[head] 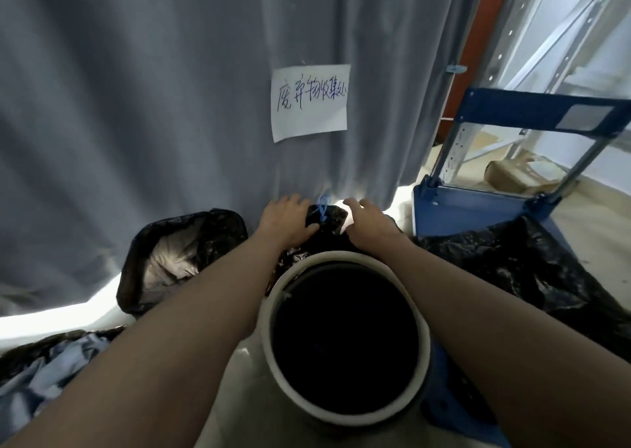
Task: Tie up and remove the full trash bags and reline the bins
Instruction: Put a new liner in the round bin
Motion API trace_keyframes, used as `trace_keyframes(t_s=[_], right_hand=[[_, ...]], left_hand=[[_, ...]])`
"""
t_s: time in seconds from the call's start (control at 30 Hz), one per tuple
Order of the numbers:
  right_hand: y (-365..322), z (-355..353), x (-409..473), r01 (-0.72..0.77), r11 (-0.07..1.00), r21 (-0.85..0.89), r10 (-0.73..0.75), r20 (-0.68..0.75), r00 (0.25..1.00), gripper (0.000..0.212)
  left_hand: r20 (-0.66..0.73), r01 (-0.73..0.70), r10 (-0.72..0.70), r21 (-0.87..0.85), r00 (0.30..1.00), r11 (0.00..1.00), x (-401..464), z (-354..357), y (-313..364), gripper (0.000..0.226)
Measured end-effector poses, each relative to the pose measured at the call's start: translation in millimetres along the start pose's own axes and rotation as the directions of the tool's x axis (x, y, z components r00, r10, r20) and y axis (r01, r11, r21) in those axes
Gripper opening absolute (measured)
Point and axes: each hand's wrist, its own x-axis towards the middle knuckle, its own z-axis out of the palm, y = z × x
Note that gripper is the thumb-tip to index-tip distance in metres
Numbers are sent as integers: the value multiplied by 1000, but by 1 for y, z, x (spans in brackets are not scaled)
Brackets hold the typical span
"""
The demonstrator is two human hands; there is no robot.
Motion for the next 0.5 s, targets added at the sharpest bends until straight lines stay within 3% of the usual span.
trace_keyframes(t_s=[0.3,0.5], right_hand=[[-8,-69,-103,22,992,-126,-2,150,989,37],[17,-61,-146,-70,975,-209,125,259,958,39]], left_hand=[[174,-89,85,14,981,996,-86,-65,29,46],[351,3,-14,31,936,1000,-119,-55,31,43]])
